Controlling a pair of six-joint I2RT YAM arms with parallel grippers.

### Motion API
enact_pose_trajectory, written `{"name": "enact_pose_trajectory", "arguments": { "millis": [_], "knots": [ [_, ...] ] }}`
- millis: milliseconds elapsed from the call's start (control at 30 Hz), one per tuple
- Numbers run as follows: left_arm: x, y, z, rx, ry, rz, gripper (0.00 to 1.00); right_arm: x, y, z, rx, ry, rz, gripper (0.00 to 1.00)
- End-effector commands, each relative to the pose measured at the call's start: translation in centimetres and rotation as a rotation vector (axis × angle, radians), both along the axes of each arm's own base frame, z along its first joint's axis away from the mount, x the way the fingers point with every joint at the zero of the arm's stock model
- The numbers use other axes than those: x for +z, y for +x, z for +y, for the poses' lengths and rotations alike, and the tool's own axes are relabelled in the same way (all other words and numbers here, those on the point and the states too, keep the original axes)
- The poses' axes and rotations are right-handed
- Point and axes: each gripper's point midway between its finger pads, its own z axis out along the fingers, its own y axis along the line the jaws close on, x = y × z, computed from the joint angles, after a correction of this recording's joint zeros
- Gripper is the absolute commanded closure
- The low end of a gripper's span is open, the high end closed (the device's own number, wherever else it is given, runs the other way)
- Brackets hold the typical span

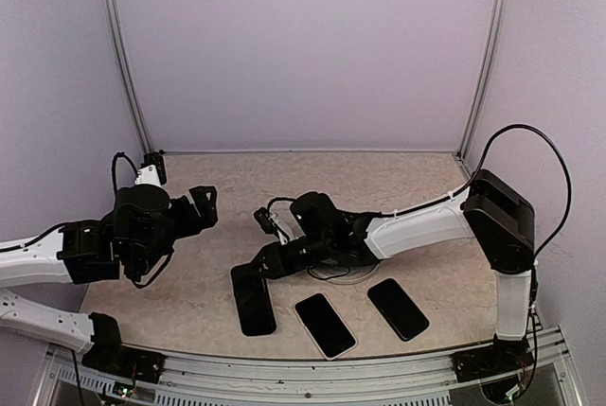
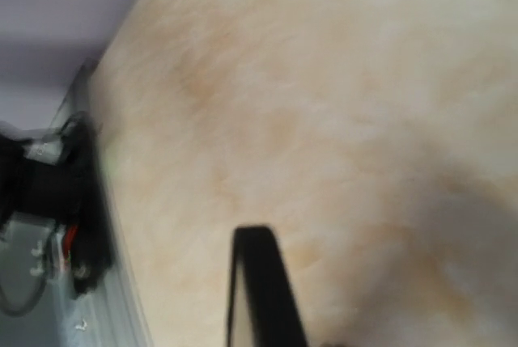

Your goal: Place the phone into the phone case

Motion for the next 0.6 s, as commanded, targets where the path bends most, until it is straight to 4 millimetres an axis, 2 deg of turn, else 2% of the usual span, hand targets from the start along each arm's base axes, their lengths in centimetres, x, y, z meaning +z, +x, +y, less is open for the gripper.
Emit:
{"name": "enact_pose_trajectory", "arguments": {
  "millis": [0,100,167,300,367,400,467,533,567],
  "knots": [
    [-0.9,2.3,0.7,0.010,0.052,0.037,0.01,-1.6,2.2,-0.2,-0.083,-0.128,-0.063,0.45],
    [-2.5,5.1,2.5,0.064,0.120,0.082,0.01,-0.1,2.9,0.3,-0.061,-0.148,-0.127,0.24],
    [-3.5,6.8,4.1,0.101,0.152,0.098,0.01,2.1,3.2,0.6,-0.045,-0.147,-0.185,0.02],
    [-5.4,9.4,9.0,0.210,0.154,0.128,0.01,8.7,4.3,-0.2,-0.038,-0.124,-0.318,0.01],
    [-5.7,10.2,11.5,0.290,0.132,0.140,0.01,12.1,5.4,-1.4,-0.040,-0.099,-0.359,0.01],
    [-5.9,10.5,12.4,0.322,0.129,0.138,0.01,14.0,6.2,-2.4,-0.049,-0.085,-0.381,0.01],
    [-5.5,10.9,13.9,0.396,0.155,0.101,0.01,17.4,8.5,-5.7,-0.102,-0.081,-0.428,0.01],
    [-5.2,11.2,15.3,0.470,0.222,0.063,0.01,20.3,11.8,-11.3,-0.237,-0.116,-0.511,0.01],
    [-5.0,11.3,16.1,0.517,0.258,0.045,0.01,21.1,13.6,-14.8,-0.329,-0.155,-0.562,0.01]
  ]
}}
